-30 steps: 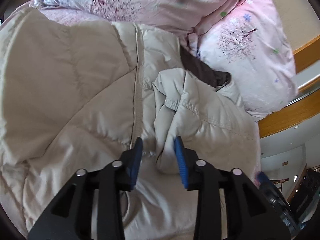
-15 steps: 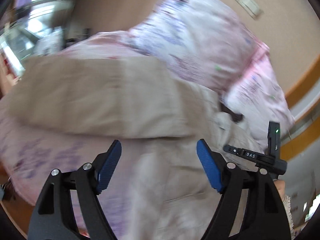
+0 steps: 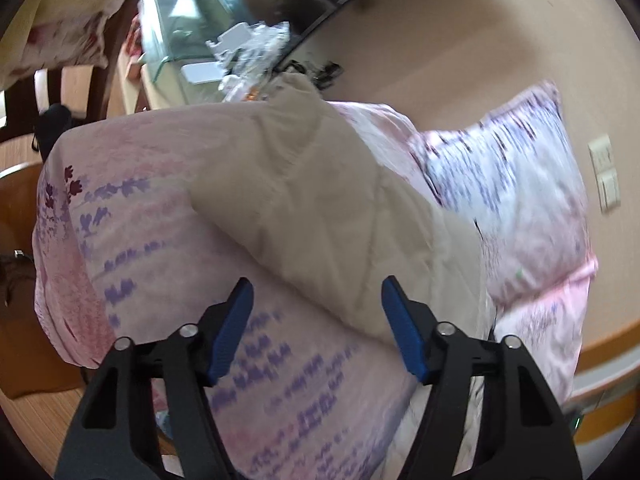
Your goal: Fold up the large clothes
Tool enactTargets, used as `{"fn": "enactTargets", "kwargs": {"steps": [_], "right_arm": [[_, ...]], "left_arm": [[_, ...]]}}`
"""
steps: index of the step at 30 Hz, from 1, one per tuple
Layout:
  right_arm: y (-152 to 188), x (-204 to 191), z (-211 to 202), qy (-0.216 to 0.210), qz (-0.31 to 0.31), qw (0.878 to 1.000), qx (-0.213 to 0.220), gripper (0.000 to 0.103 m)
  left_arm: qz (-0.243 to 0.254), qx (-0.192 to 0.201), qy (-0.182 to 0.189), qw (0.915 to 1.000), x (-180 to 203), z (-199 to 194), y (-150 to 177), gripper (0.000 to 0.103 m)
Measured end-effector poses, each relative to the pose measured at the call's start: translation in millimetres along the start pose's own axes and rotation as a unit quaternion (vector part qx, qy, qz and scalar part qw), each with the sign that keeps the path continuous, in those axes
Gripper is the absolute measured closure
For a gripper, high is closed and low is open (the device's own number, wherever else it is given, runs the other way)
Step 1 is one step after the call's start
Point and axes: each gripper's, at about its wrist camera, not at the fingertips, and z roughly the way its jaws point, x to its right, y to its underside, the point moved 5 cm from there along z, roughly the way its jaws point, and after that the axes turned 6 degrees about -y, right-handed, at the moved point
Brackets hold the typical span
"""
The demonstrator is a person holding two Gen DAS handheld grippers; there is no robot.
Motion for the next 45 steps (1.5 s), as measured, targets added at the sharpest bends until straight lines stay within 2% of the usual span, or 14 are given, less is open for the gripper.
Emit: {"fn": "enactTargets", "kwargs": {"steps": [4, 7, 8, 11, 15, 17, 21, 24, 26, 29, 34, 38, 42, 45], "right_arm": [[6, 7, -13, 0.004, -0.002, 1.0, 0.004, 0.032], [8, 15, -21, 0.008, 0.0, 1.0, 0.01, 0.032], [9, 18, -25, 0.012, -0.001, 1.0, 0.015, 0.032], [9, 27, -41, 0.024, -0.004, 0.999, 0.035, 0.032], [8, 37, -59, 0.025, -0.004, 0.998, 0.057, 0.032], [7, 43, -69, 0.025, 0.0, 0.997, 0.07, 0.031], [9, 55, -84, 0.028, 0.007, 0.996, 0.088, 0.031], [12, 66, -93, 0.033, 0.014, 0.995, 0.098, 0.031], [14, 74, -98, 0.037, 0.022, 0.994, 0.102, 0.031], [17, 87, -107, 0.044, 0.035, 0.992, 0.112, 0.031], [22, 105, -120, 0.057, 0.045, 0.989, 0.129, 0.031], [26, 124, -126, 0.068, 0.062, 0.986, 0.137, 0.031], [30, 146, -129, 0.084, 0.083, 0.983, 0.143, 0.031], [36, 161, -130, 0.098, 0.096, 0.98, 0.142, 0.031]], "left_arm": [[-0.033, 0.015, -0.005, 0.9993, -6, 7, -15, 0.054], [-0.051, 0.015, -0.012, 0.9985, -12, 12, -25, 0.081], [-0.052, 0.018, -0.011, 0.9984, -11, 11, -28, 0.085], [-0.034, 0.034, -0.004, 0.9988, 6, 1, -36, 0.09], [0.033, 0.064, 0.04, 0.9966, 67, -33, -40, 0.09], [0.062, 0.071, 0.064, 0.9935, 100, -47, -38, 0.09], [0.13, 0.078, 0.121, 0.9811, 181, -73, -19, 0.091], [0.18, 0.067, 0.17, 0.9666, 243, -85, 13, 0.091], [0.203, 0.056, 0.192, 0.9586, 271, -87, 34, 0.091], [0.249, 0.024, 0.232, 0.94, 319, -84, 82, 0.091], [0.297, -0.036, 0.267, 0.9161, 362, -61, 152, 0.091], [0.321, -0.108, 0.273, 0.9003, 383, -25, 218, 0.091], [0.352, -0.198, 0.258, 0.8775, 393, 23, 292, 0.09], [0.376, -0.241, 0.225, 0.8662, 391, 57, 332, 0.077]]}}
